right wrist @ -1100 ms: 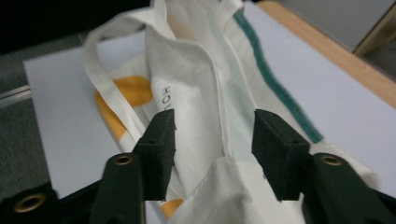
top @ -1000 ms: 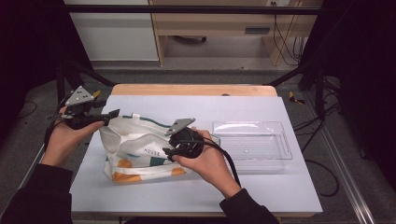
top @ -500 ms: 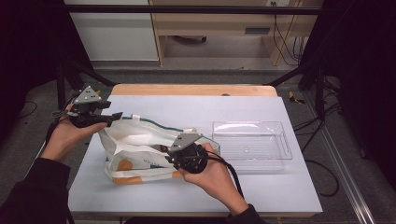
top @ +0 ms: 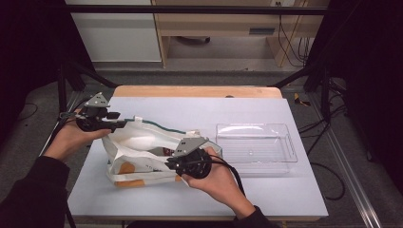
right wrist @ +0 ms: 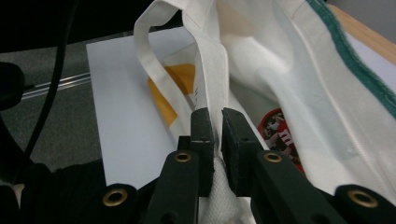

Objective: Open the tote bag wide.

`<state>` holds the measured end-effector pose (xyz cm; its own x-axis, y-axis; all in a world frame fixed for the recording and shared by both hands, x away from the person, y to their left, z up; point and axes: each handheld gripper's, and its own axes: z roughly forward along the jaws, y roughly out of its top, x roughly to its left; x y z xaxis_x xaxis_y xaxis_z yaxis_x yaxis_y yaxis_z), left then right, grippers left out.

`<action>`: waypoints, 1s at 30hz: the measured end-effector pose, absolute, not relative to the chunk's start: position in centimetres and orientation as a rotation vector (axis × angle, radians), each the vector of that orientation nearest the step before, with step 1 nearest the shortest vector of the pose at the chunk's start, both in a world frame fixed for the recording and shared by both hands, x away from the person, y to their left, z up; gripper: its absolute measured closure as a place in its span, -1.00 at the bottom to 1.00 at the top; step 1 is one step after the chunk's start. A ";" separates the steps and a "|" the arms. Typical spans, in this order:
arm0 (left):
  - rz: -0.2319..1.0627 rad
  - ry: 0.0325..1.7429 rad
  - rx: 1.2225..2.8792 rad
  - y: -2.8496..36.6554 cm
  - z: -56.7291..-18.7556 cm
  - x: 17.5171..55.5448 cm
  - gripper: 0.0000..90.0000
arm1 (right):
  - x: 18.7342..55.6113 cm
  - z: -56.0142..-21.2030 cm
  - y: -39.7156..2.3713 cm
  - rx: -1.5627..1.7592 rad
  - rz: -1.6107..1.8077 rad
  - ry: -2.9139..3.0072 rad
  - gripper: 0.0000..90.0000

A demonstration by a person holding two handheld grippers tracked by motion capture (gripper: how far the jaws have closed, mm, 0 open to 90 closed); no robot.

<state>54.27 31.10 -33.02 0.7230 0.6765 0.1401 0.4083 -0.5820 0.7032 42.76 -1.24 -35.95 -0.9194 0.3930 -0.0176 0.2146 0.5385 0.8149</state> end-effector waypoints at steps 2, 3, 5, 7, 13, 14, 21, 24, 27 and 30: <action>0.524 0.812 2.270 30.6 -32.9 54.2 0.33 | 42.4 -36.2 -1.4 0.506 1.330 2.579 0.87; 0.518 0.810 2.289 30.2 -32.9 54.1 0.33 | 42.2 -36.3 -1.5 0.508 1.331 2.581 0.87; 0.542 0.813 2.335 29.6 -32.9 53.8 0.49 | 41.2 -36.4 -1.5 0.497 1.330 2.576 0.87; 0.545 0.822 2.333 29.5 -32.8 53.7 0.56 | 41.0 -36.4 -1.5 0.495 1.328 2.574 0.87; 0.539 0.869 2.303 29.2 -32.3 53.8 0.96 | 40.4 -37.4 -1.4 0.522 1.322 2.574 0.91; 0.530 0.879 2.279 29.2 -32.3 54.0 0.96 | 40.2 -37.4 -1.4 0.511 1.315 2.578 0.91; 0.467 0.914 2.214 29.4 -32.0 55.9 0.97 | 39.5 -38.8 -1.4 0.512 1.292 2.603 0.93; 0.457 0.917 2.186 29.2 -31.8 56.2 0.97 | 39.2 -39.7 -1.5 0.516 1.264 2.622 0.93; 0.482 0.913 2.178 29.0 -31.5 56.3 0.97 | 38.7 -40.4 -2.0 0.539 1.271 2.614 0.94; 0.527 0.917 2.167 29.0 -31.3 56.3 0.98 | 38.3 -40.8 -2.1 0.529 1.268 2.624 0.94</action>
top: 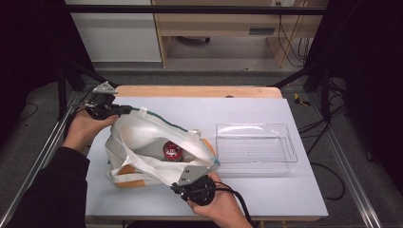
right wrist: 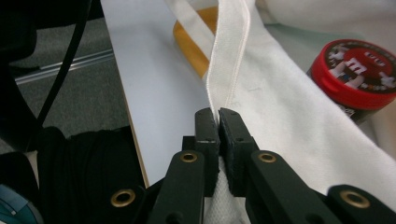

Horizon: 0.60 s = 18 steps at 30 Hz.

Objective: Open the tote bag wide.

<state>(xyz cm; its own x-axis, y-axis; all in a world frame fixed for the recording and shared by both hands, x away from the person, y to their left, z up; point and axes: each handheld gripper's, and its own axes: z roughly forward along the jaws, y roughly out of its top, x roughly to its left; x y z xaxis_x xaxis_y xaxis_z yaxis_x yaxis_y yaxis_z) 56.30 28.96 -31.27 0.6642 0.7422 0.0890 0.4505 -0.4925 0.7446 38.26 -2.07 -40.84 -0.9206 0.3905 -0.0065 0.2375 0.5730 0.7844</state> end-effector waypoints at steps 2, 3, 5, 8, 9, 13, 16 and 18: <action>0.545 0.922 2.158 29.0 -31.3 56.3 0.98 | 38.1 -41.0 -2.0 0.525 1.264 2.630 0.94; 0.554 0.927 2.148 29.0 -31.2 56.3 0.98 | 37.8 -41.1 -1.9 0.514 1.261 2.633 0.94; 0.584 0.932 2.127 29.1 -31.0 56.4 0.98 | 37.5 -41.1 -1.9 0.510 1.261 2.639 0.94; 0.622 0.948 2.093 29.4 -30.4 56.4 0.98 | 37.0 -40.7 -2.0 0.490 1.272 2.636 0.94; 0.637 0.948 2.073 29.4 -30.1 56.5 0.98 | 36.8 -40.4 -2.0 0.482 1.278 2.631 0.94; 0.671 0.950 2.057 29.3 -29.8 56.6 0.98 | 35.9 -39.4 -2.4 0.457 1.296 2.600 0.95; 0.696 0.939 2.071 28.6 -29.9 56.7 0.98 | 35.7 -39.4 -2.4 0.457 1.291 2.603 0.95; 0.704 0.944 2.076 28.3 -30.1 56.7 0.98 | 35.8 -39.8 -2.4 0.465 1.281 2.607 0.95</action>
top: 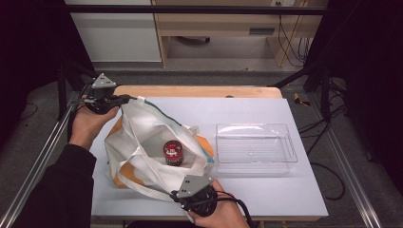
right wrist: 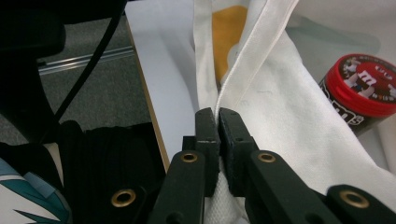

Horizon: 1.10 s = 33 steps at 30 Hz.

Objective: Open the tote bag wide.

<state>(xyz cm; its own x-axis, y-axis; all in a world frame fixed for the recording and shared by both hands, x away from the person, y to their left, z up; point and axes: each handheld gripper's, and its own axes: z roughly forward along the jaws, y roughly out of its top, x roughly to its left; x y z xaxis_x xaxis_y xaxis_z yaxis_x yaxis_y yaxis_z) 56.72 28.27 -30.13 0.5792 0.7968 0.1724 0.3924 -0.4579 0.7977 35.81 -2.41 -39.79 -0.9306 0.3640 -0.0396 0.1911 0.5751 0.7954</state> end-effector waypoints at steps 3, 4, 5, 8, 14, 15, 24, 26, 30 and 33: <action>0.712 0.954 2.073 28.1 -30.5 56.9 0.98 | 36.5 -40.9 -2.6 0.499 1.292 2.622 0.95; 0.715 0.956 2.073 28.1 -30.7 56.9 0.98 | 36.5 -40.9 -2.6 0.499 1.292 2.622 0.95; 0.714 0.961 2.063 28.1 -30.8 56.9 0.98 | 36.8 -41.3 -2.6 0.506 1.263 2.615 0.95; 0.717 0.969 2.050 28.2 -31.3 57.0 0.98 | 37.1 -41.9 -2.6 0.508 1.224 2.610 0.95; 0.700 0.998 2.035 28.7 -32.5 57.4 0.98 | 38.7 -43.5 -3.7 0.592 1.233 2.598 0.94; 0.700 0.998 2.037 28.7 -32.7 57.4 0.98 | 39.0 -43.7 -3.9 0.592 1.229 2.597 0.94; 0.712 1.022 2.036 29.0 -33.7 57.4 0.98 | 39.3 -44.4 -4.3 0.620 1.230 2.584 0.94; 0.717 1.020 2.051 28.9 -34.0 57.5 0.98 | 39.3 -44.6 -4.2 0.622 1.230 2.582 0.94; 0.720 1.022 2.063 28.6 -34.7 57.9 0.98 | 39.3 -45.0 -4.0 0.620 1.209 2.590 0.94; 0.735 1.030 2.096 28.4 -35.6 58.3 0.98 | 39.2 -45.2 -4.0 0.627 1.205 2.581 0.94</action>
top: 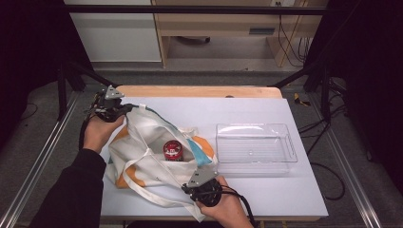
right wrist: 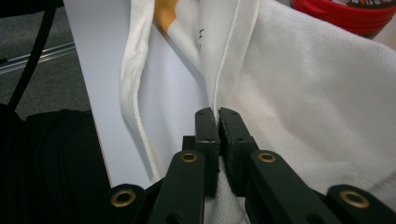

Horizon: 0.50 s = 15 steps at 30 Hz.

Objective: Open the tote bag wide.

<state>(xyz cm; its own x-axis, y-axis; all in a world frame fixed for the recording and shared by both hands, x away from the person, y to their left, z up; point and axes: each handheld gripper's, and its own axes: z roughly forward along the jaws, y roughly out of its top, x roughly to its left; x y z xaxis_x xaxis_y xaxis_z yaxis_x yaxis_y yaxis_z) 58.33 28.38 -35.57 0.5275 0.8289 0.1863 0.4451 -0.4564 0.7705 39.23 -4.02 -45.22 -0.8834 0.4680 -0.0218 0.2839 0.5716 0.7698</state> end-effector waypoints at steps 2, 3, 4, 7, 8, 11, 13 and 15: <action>0.725 1.043 2.080 28.4 -36.2 58.4 0.98 | 39.2 -45.3 -4.0 0.621 1.200 2.584 0.94; 0.725 1.043 2.080 28.4 -36.2 58.4 0.98 | 39.2 -45.3 -4.0 0.622 1.198 2.585 0.94; 0.719 1.043 2.078 28.4 -36.4 58.4 0.98 | 39.2 -45.3 -4.0 0.625 1.198 2.586 0.94; 0.716 1.043 2.073 28.6 -36.5 58.4 0.98 | 39.3 -45.4 -4.0 0.627 1.200 2.585 0.94; 0.712 1.043 2.073 28.7 -36.5 58.4 0.98 | 39.3 -45.5 -4.0 0.627 1.198 2.581 0.94; 0.703 1.041 2.077 28.9 -37.0 58.3 0.98 | 39.3 -45.5 -3.9 0.627 1.183 2.579 0.94; 0.691 1.052 2.082 29.1 -37.3 58.3 0.98 | 39.2 -45.5 -3.9 0.627 1.185 2.578 0.94; 0.684 1.057 2.074 29.3 -37.7 58.2 0.98 | 39.2 -45.5 -3.9 0.628 1.183 2.577 0.94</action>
